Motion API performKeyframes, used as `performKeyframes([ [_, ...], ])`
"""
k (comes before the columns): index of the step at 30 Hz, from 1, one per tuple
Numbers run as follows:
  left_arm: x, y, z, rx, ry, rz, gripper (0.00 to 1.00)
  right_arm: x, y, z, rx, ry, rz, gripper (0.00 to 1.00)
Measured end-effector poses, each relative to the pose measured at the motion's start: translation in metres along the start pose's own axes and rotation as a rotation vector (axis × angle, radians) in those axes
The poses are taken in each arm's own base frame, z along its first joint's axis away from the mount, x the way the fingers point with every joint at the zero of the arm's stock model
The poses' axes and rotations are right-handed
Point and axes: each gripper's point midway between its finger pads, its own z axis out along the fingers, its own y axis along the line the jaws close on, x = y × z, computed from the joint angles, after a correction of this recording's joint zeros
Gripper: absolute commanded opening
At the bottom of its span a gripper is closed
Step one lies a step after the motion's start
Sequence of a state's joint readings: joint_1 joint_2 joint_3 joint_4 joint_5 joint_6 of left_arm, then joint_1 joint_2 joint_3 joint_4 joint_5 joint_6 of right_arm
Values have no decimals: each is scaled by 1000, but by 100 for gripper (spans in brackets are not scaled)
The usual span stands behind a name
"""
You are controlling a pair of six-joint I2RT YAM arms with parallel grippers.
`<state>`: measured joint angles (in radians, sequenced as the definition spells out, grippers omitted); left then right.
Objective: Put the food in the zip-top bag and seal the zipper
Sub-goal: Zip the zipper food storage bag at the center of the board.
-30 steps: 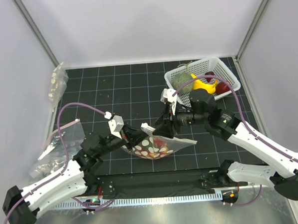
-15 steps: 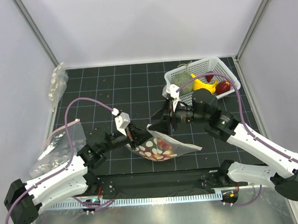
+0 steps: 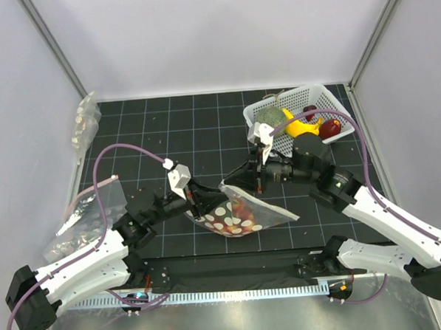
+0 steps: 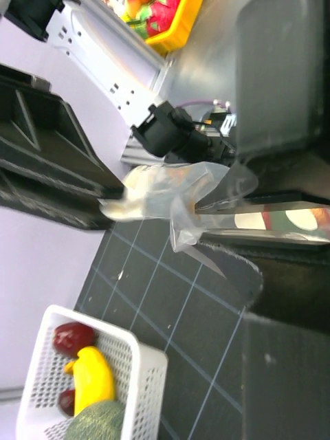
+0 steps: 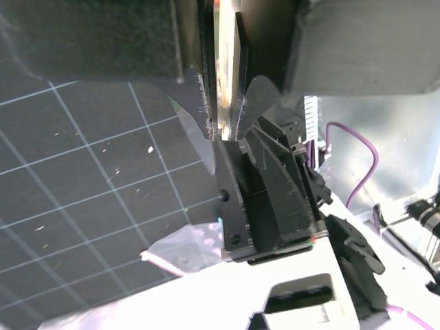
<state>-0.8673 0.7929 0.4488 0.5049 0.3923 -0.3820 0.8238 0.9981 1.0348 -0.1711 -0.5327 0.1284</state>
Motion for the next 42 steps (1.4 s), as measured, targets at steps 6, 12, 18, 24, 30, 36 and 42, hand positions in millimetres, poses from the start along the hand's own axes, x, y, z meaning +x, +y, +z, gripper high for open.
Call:
performKeyframes([
  [6, -2, 0, 0, -1, -9, 0, 0, -13, 9, -21, 26, -67, -22, 29],
  [12, -2, 0, -1, -3, -5, 0, 0, -11, 8, -20, 26, -60, -11, 40],
  [18, -3, -1, -1, -2, -8, 2, 1, -5, 7, -20, 31, -35, -10, 60],
  [24, -4, -1, -1, -1, -11, 3, 1, 0, 7, -20, 28, -19, -3, 49],
  [30, -4, -1, -1, -1, -11, 3, 0, 4, 6, -17, 22, -3, 0, 4],
  [36, -4, 0, -1, -4, -13, 4, 3, 1, 0, -21, 71, -21, 3, 1],
  [42, -7, 1, -2, -17, -27, 6, 32, -9, -15, -56, 255, -140, -27, 1],
])
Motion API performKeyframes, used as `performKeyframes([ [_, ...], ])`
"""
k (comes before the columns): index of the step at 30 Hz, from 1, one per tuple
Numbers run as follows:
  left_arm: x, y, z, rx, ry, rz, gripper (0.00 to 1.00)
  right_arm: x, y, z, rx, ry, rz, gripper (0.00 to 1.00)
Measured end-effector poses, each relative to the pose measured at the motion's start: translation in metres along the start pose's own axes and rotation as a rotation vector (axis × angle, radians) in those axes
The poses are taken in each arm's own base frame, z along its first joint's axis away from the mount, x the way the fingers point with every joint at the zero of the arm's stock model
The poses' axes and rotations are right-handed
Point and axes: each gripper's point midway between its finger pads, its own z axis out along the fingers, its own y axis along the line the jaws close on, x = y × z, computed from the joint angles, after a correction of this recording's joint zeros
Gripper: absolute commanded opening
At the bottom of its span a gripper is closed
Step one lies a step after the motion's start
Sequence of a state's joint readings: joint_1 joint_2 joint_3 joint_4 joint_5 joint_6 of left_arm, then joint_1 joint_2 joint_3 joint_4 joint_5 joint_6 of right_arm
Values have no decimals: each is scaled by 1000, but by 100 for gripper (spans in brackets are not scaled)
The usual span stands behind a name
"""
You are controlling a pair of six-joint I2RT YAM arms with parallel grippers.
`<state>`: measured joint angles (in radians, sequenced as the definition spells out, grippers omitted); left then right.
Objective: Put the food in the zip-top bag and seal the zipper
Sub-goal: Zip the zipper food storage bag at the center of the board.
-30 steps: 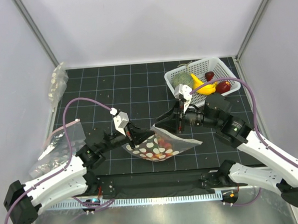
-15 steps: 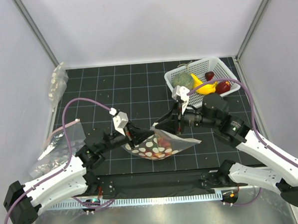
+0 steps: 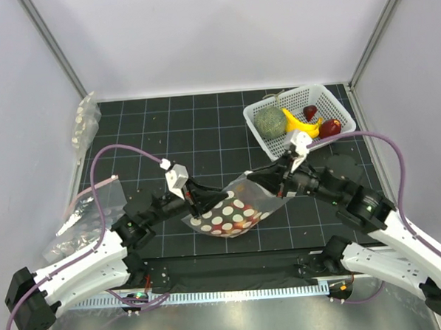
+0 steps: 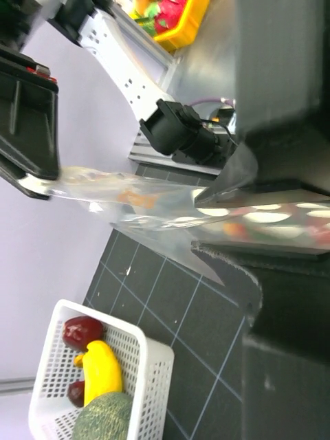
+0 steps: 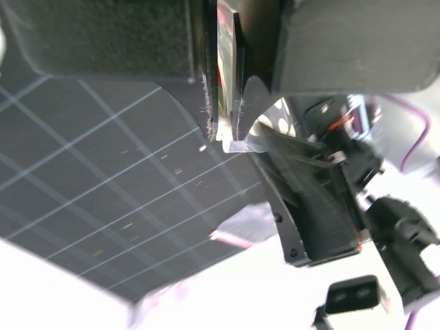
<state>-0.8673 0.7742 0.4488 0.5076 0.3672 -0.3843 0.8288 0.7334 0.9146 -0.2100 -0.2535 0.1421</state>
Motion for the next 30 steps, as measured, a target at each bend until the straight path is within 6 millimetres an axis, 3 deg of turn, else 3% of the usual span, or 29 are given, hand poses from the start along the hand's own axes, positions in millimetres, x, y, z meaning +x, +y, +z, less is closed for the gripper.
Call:
performKeyframes([
  [3, -3, -1, 0, 3, -9, 9, 62, -7, -5, -13, 43, -54, -12, 1],
  [6, -6, -3, -1, 10, -20, 13, 76, -14, 0, -14, 23, -71, -26, 1],
  [11, -12, -6, -3, 24, -38, 36, 81, -5, 5, 13, -45, 22, -13, 1],
  [15, -17, -8, -4, 31, -55, 54, 82, 19, 11, 31, -117, 127, 20, 1],
  [28, -16, -6, -1, 33, -45, 95, 85, 11, 45, 26, -311, 146, 27, 1],
  [30, -22, -9, -4, 36, -64, 108, 80, 12, 47, 26, -324, 153, 30, 1],
])
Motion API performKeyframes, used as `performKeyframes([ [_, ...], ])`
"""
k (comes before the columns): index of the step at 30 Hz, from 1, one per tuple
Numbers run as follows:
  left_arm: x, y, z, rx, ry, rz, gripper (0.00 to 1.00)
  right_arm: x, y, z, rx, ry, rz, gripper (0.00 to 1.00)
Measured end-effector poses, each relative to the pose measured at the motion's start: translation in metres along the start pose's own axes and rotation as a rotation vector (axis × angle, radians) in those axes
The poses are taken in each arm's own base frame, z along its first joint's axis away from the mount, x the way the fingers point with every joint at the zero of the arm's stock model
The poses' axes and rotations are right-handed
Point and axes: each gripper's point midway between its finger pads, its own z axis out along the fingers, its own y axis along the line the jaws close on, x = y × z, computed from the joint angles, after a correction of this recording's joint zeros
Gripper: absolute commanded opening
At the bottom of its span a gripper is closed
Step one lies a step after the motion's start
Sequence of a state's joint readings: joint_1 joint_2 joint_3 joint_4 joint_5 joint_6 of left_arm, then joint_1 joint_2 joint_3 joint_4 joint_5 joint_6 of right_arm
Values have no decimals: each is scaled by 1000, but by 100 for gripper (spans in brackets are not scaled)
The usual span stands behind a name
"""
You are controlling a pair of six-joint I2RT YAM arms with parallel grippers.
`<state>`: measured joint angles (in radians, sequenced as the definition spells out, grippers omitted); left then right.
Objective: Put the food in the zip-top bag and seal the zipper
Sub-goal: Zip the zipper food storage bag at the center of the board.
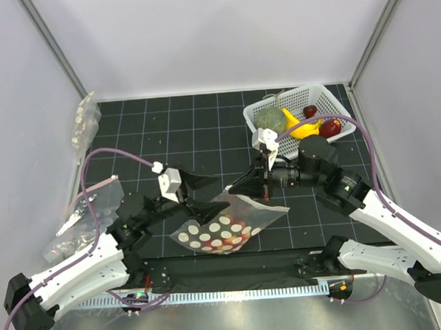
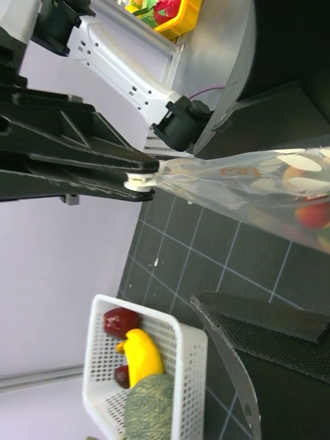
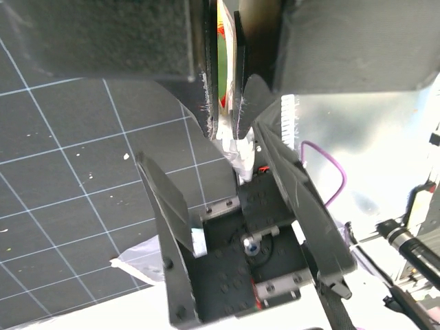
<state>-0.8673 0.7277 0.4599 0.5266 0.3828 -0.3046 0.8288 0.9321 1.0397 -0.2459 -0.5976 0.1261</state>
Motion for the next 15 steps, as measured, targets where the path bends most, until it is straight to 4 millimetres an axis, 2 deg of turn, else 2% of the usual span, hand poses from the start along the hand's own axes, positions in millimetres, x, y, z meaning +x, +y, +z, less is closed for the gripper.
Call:
performKeyframes([
  [2, -7, -3, -2, 8, -21, 10, 75, 1, 1, 0, -8, 4, 2, 1],
  [5, -10, -6, -2, 23, -27, 9, 56, 2, 3, 0, -17, 7, 3, 1],
  [13, 5, -7, 9, 59, 33, -36, 30, 7, 2, 2, -24, 26, 16, 1],
  [14, 6, -7, 10, 60, 37, -41, 19, 8, 2, 3, -23, 30, 18, 1],
  [15, 7, -8, 10, 66, 41, -50, 14, 9, 1, 4, -23, 33, 20, 1],
])
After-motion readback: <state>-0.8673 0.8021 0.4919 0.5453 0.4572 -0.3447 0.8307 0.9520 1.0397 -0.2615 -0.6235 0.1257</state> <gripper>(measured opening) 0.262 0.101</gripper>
